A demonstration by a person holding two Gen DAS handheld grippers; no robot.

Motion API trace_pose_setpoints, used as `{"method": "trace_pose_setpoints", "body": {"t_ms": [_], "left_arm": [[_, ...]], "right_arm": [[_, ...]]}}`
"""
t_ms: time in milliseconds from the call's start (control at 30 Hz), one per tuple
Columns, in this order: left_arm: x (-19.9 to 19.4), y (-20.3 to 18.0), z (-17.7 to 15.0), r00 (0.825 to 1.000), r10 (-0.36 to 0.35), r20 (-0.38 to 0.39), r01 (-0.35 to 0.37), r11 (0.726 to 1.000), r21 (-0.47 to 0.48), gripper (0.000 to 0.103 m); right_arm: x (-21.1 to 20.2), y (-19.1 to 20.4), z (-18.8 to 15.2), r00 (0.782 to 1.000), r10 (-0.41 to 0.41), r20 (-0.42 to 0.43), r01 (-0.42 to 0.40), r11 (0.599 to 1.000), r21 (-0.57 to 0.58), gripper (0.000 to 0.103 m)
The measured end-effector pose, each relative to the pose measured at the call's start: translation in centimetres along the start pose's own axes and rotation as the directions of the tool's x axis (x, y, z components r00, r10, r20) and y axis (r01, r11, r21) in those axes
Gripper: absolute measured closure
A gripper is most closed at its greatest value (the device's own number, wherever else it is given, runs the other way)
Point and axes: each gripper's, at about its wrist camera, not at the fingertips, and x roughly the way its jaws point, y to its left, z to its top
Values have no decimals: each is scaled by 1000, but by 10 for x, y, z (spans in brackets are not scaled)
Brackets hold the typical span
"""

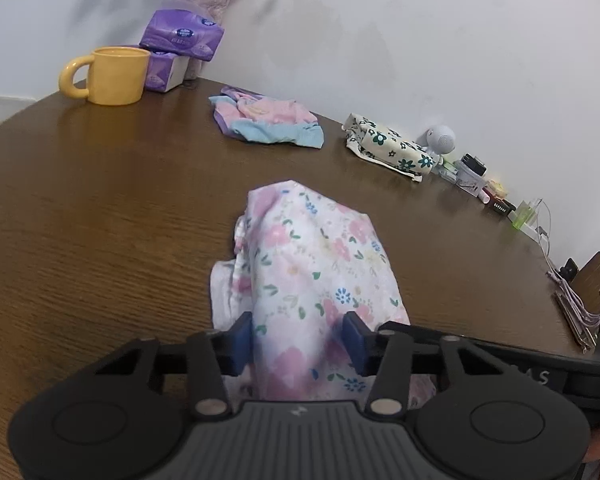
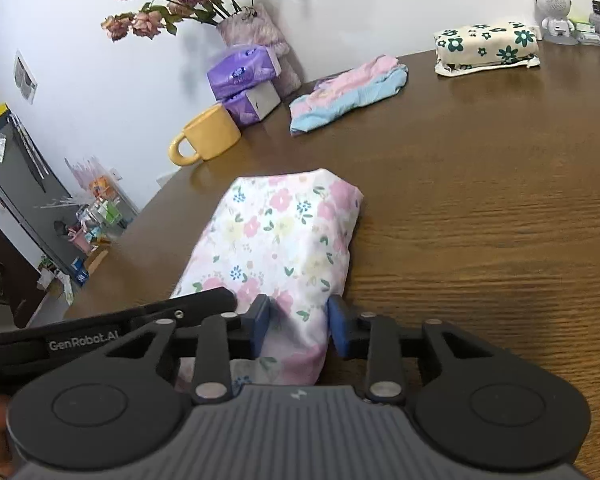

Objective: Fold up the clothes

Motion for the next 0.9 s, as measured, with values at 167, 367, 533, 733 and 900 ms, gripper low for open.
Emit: {"method": "trace_pose_setpoints", "body": {"t_ms": [167,367,533,733,900], "left_arm": [[-14,-1,-1,1000,-8,19,8,1000,4,41],[-21,-7,-12,1000,8,22,-10,998,67,50],[-19,-4,-17,1000,4,10,-4,998,62,51],[-32,-7,-18,999,3,48,-8,995,99,46],[-26,-4,-11,1000,-25,14,24,997,69,41]], "right_arm": [[-7,4,-6,1000,1,-2,-1,1000,-24,59],[-7,9,-13,1000,-10,-30,8,998,-63,61],[-9,9,-16,999,-9,-35,7,998,-58,65],[-19,10,-16,1000,-8,-19,6,996,-86,65],[-20,8,-10,1000,5,-5,-6,997,-75,56]]}}
